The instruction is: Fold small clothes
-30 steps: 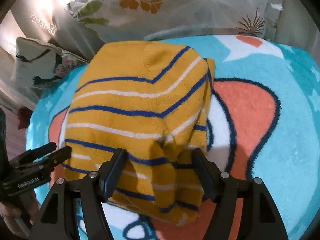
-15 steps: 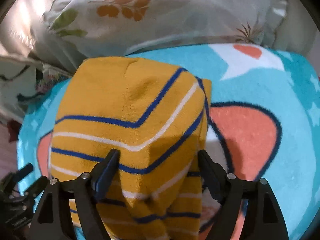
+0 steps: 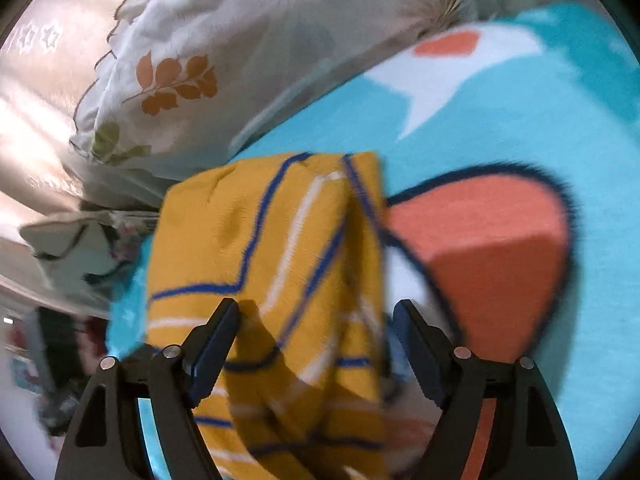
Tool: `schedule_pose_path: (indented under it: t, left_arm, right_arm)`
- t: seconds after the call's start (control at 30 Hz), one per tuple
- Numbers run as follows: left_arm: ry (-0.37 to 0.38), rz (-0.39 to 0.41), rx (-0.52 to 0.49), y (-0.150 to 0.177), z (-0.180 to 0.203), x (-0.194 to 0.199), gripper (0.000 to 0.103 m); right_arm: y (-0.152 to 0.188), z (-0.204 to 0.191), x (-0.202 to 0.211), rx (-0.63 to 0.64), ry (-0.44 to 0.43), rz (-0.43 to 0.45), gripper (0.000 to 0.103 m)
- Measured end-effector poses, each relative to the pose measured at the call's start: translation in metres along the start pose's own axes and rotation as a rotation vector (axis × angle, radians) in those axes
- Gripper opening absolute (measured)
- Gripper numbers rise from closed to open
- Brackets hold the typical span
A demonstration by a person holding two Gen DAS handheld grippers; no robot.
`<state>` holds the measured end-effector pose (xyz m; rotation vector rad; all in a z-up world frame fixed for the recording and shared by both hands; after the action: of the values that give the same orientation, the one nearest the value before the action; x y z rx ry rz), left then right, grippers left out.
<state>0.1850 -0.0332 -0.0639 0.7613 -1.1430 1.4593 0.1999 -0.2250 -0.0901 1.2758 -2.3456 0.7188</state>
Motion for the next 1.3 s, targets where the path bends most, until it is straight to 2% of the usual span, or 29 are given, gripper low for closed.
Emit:
schedule_pose_path:
  t: [0.07, 0.1, 0.13, 0.23, 0.27, 0.33, 0.37, 0.43, 0.47, 0.5, 0.57, 0.63, 0.73, 0.83, 0.9, 1.03, 1.13, 1.2, 1.27, 1.3]
  left_arm:
    - [0.0, -0.012, 0.013, 0.001, 0.004, -0.002, 0.068]
    - [0.001, -0.002, 0.01, 0.0, 0.006, 0.004, 0.054]
    - [0.01, 0.008, 0.005, 0.0, 0.009, 0.013, 0.05]
    - [-0.007, 0.045, -0.023, 0.0, 0.013, 0.042, 0.047]
    - [-0.033, 0.062, -0.03, 0.001, 0.012, 0.05, 0.048]
    - [-0.088, 0.068, -0.019, 0.002, 0.002, 0.055, 0.057]
    - [-0.14, 0.051, 0.0, 0.005, -0.006, 0.049, 0.063]
    - [-0.222, 0.028, 0.008, 0.01, -0.019, 0.038, 0.064]
    - [-0.231, 0.022, 0.01, 0.013, -0.023, 0.036, 0.067]
    - [-0.214, 0.027, 0.025, 0.016, -0.024, 0.038, 0.067]
    - [-0.216, 0.046, 0.029, 0.022, -0.026, 0.048, 0.068]
    - [-0.259, 0.086, 0.018, 0.027, -0.029, 0.06, 0.069]
    - [-0.329, 0.133, -0.001, 0.033, -0.032, 0.07, 0.07]
    - [-0.403, 0.186, -0.017, 0.031, -0.039, 0.081, 0.07]
    - [-0.43, 0.21, -0.009, 0.032, -0.045, 0.089, 0.07]
    - [-0.456, 0.253, 0.011, 0.036, -0.061, 0.106, 0.07]
    - [-0.476, 0.33, 0.018, 0.038, -0.07, 0.127, 0.071]
    - [-0.478, 0.408, 0.032, 0.037, -0.074, 0.141, 0.083]
    - [-0.495, 0.493, 0.047, 0.035, -0.077, 0.155, 0.092]
    - [-0.494, 0.529, 0.05, 0.034, -0.078, 0.161, 0.093]
  right_arm:
    - [0.0, -0.006, -0.01, -0.011, -0.022, -0.015, 0.08]
    - [0.001, -0.009, -0.017, -0.028, -0.042, -0.031, 0.067]
    - [0.002, -0.016, -0.019, -0.047, -0.077, -0.043, 0.059]
    - [0.006, -0.043, -0.014, -0.003, -0.143, -0.055, 0.049]
    - [0.009, -0.052, -0.012, 0.019, -0.156, -0.063, 0.049]
    - [0.016, -0.062, -0.012, 0.069, -0.147, -0.079, 0.049]
    - [0.019, -0.06, -0.013, 0.083, -0.117, -0.086, 0.049]
    - [0.025, -0.041, -0.02, 0.109, 0.034, -0.104, 0.054]
    - [0.026, -0.032, -0.019, 0.124, 0.097, -0.103, 0.056]
    - [0.026, -0.029, -0.016, 0.13, 0.116, -0.089, 0.064]
    - [0.023, -0.032, -0.001, 0.13, 0.164, -0.041, 0.064]
    - [0.015, -0.046, 0.018, 0.183, 0.212, 0.023, 0.064]
    - [0.012, -0.091, 0.03, 0.29, 0.181, 0.071, 0.064]
    - [0.02, -0.117, 0.012, 0.367, 0.142, 0.004, 0.064]
    - [0.026, -0.116, -0.004, 0.386, 0.151, -0.042, 0.064]
    - [0.035, -0.087, -0.056, 0.386, 0.24, -0.17, 0.065]
    - [0.033, -0.094, -0.056, 0.396, 0.275, -0.163, 0.066]
    - [0.028, -0.111, -0.049, 0.422, 0.274, -0.114, 0.066]
    - [0.024, -0.126, -0.051, 0.467, 0.275, -0.096, 0.066]
    - [0.024, -0.131, -0.056, 0.489, 0.28, -0.099, 0.066]
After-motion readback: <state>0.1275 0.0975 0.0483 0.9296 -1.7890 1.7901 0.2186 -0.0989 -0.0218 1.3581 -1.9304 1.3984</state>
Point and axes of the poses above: each gripper's, at about its wrist camera, not at the fingertips, and x roughly against the way its jaws point, z to its right, y to its underside, the point moved 8 cm from there along -x, roughly the way its jaws point, and after that the axes turned 14 degrees about -y, right-handed, at the moved point
